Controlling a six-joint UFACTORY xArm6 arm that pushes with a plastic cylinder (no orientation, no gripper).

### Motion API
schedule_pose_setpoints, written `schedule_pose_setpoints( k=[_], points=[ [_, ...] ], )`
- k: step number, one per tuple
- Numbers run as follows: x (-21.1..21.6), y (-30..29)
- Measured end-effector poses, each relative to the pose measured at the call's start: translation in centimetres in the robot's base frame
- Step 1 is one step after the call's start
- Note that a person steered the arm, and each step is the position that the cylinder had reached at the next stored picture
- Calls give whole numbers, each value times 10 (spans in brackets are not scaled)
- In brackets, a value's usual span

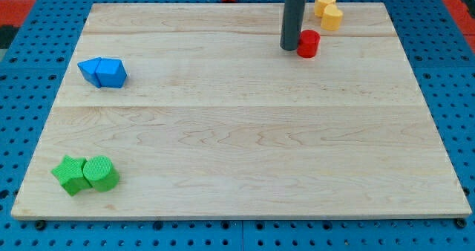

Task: Push the red circle below the yellow heart

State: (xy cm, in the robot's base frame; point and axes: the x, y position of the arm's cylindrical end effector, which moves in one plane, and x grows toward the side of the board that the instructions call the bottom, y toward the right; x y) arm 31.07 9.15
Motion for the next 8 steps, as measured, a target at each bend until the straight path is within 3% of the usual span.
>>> schedule_pose_setpoints(
  k=[2, 7, 8],
  points=[
    [16, 13],
    [-26, 36],
    [2, 45]
  ],
)
